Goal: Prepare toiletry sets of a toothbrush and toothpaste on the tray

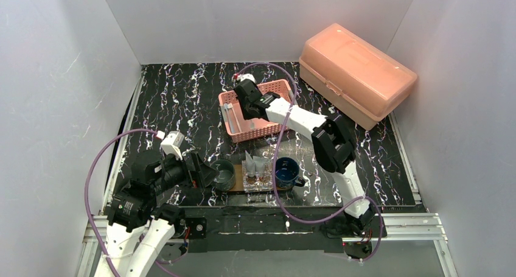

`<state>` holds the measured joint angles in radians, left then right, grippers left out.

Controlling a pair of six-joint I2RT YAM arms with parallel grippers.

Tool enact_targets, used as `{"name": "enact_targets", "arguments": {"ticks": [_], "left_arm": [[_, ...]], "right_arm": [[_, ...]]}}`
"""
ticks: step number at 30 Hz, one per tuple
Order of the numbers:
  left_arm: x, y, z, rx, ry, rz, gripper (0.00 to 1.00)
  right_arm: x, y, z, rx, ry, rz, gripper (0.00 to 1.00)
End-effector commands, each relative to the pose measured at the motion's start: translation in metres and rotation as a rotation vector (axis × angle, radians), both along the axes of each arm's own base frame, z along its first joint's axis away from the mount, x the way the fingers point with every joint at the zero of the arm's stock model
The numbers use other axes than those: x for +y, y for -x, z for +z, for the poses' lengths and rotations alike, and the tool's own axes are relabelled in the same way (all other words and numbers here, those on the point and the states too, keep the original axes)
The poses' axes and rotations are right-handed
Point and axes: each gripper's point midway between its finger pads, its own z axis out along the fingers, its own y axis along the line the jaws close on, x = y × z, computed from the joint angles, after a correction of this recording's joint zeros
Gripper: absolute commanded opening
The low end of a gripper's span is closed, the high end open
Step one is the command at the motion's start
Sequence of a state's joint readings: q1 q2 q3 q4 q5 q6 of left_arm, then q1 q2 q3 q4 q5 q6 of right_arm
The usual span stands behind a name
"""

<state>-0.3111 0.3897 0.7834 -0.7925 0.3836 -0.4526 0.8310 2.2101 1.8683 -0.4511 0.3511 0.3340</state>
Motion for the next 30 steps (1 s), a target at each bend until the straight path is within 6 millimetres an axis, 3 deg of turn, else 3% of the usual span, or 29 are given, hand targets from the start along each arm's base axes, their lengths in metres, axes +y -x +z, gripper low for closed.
{"name": "enact_targets", "arguments": {"ticks": [1,16,23,30], "left_arm": [[-0.002,0.000,0.000,-0.003,-0.001,-0.022,0.98],[-0.003,0.000,-0.002,0.008,-0.003,-0.027,0.98],[-0.004,-0.001,-0.003,0.017,-0.004,-0.033,0.98],[-0.005,-0.002,-0.004,0.028,-0.007,-0.032,0.98]], "right_arm": [[-0.005,-0.009,0.056,-0.123,-0.074,-0.025,0.01],[-0.024,0.007,0.147,-0.304,-0.199,-0.011,0.01],[-0.032,0.030,0.189,-0.350,-0.288,0.044,0.01],[-0.041,0.061,0.212,-0.359,-0.307,0.160,0.01]]}}
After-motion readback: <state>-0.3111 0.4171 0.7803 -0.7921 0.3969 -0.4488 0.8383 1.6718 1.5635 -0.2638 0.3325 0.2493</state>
